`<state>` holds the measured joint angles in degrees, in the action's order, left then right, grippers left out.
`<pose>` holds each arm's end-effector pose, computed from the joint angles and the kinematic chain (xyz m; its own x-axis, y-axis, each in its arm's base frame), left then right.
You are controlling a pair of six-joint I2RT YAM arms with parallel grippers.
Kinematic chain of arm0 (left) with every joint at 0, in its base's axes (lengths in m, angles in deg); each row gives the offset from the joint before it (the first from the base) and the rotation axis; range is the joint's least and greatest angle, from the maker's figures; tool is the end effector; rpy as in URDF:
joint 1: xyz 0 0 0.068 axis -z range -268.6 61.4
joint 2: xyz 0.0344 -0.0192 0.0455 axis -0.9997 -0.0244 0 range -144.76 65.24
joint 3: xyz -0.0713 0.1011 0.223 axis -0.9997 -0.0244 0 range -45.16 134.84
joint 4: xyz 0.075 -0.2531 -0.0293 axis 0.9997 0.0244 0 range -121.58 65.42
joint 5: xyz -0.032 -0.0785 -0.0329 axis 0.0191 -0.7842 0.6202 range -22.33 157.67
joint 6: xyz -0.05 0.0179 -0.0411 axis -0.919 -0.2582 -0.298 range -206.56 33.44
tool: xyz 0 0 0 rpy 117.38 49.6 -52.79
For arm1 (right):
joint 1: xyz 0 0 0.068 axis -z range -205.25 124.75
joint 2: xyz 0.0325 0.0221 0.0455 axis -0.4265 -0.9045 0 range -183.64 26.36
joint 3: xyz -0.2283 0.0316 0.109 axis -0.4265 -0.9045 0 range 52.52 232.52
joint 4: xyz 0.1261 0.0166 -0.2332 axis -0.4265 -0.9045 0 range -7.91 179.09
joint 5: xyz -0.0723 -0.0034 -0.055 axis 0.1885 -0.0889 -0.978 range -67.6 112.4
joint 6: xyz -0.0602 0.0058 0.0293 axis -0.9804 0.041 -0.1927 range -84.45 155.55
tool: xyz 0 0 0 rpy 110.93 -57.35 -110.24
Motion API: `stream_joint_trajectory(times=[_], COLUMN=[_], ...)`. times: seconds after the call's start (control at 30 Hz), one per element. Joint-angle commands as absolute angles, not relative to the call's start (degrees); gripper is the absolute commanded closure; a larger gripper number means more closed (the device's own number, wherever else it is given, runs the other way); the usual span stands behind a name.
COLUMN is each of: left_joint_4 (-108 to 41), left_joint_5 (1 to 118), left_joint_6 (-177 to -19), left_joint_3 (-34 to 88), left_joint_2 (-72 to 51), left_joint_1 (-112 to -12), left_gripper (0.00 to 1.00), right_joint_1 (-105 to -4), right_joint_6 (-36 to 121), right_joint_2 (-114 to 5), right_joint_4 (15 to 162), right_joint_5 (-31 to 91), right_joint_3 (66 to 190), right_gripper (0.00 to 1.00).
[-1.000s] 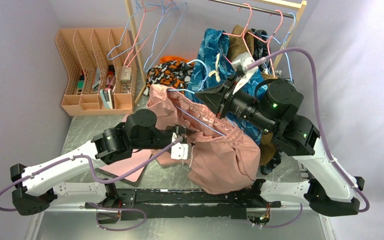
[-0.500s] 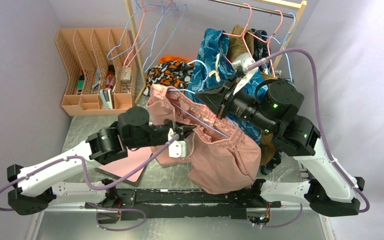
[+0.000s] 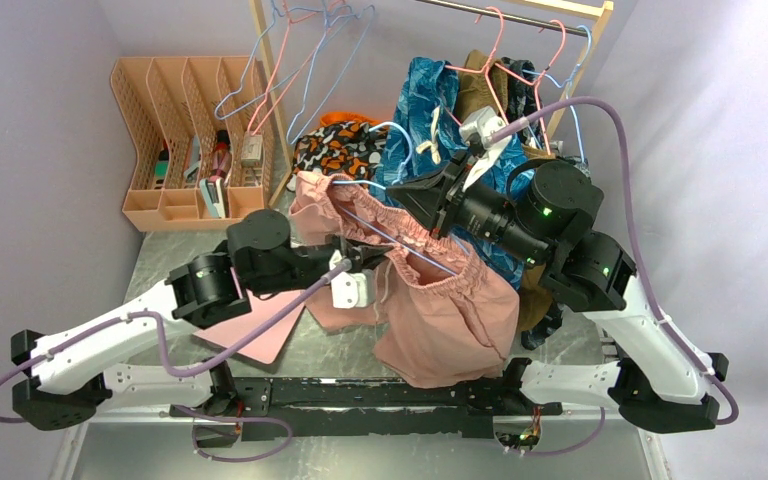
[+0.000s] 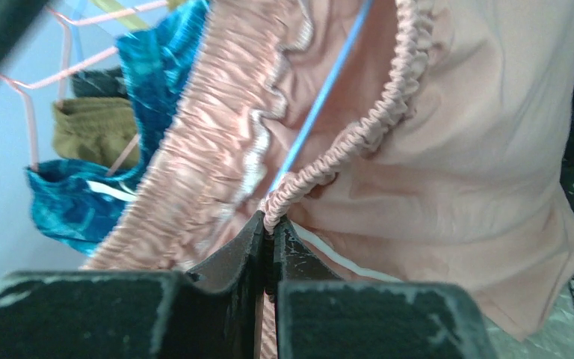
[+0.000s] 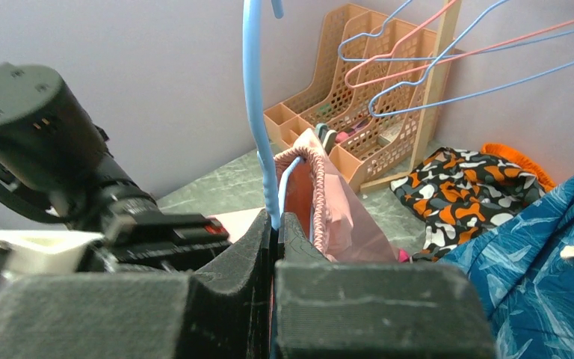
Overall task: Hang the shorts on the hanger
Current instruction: Adjust the shorts on the hanger.
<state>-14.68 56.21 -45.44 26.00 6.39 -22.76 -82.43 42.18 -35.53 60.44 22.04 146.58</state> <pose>0.0927 -0.2325 0.4254 0.6167 0.2000 -0.7614 0.7563 0.1178 0.6435 0.1146 0.1770 0.5214 -0.0637 0.1145 -0.9914 -0.8352 0.5376 0.1158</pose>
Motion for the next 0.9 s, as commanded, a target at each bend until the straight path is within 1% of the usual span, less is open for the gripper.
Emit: stream_joint_trajectory(times=[0.0,0.1,0.17,0.23,0.27,0.37,0.47,0.5,0.53,0.67,0.77,0.87], left_joint_4=[-17.4,-17.1,-17.0,-17.0,-17.0,-16.6,-15.8,-15.5,-15.4,-17.5,-20.6,-20.0], left_joint_5=[57.3,58.6,59.1,59.3,59.2,58.3,54.3,52.7,51.4,46.9,45.7,45.3], left_joint_6=[-48.6,-48.9,-49.2,-49.4,-49.6,-50.6,-52.1,-52.9,-54.0,-58.5,-60.4,-59.9], left_joint_3=[23.6,22.7,22.3,22.0,22.0,22.2,23.1,23.8,24.7,30.2,35.5,41.6], left_joint_2=[4.9,4.2,4.4,4.9,5.2,7.4,11.7,13.5,15.1,21.6,24.8,25.6], left_joint_1=[-22.4,-22.4,-22.4,-22.4,-22.4,-22.4,-22.5,-22.4,-22.4,-22.4,-22.4,-22.4], left_gripper=[0.9,0.89,0.84,0.72,0.64,0.37,0.25,0.14,0.07,0.05,0.04,0.04], right_joint_1=[-82.5,-82.4,-82.4,-82.4,-82.4,-82.4,-82.5,-82.5,-82.5,-82.4,-82.4,-82.4], right_joint_6=[42.9,43.1,43.1,43.0,42.9,42.5,42.1,42.0,41.8,42.4,44.2,44.7], right_joint_2=[-35.6,-35.7,-35.6,-35.5,-35.6,-35.6,-35.6,-35.7,-35.8,-37.4,-40.1,-43.3], right_joint_4=[63.3,63.2,62.9,62.3,61.9,61.1,60.0,59.6,59.3,58.1,57.6,56.2], right_joint_5=[24.1,25.3,25.8,26.1,26.2,26.4,26.6,26.7,27.0,30.8,36.9,39.9], right_joint_3=[147.3,147.4,147.5,147.8,148.0,148.6,149.8,150.4,151.3,157.4,167.3,176.2], right_gripper=[1.0,1.0,1.0,1.0,1.0,1.0,1.0,1.0,1.0,1.0,1.0,1.0])
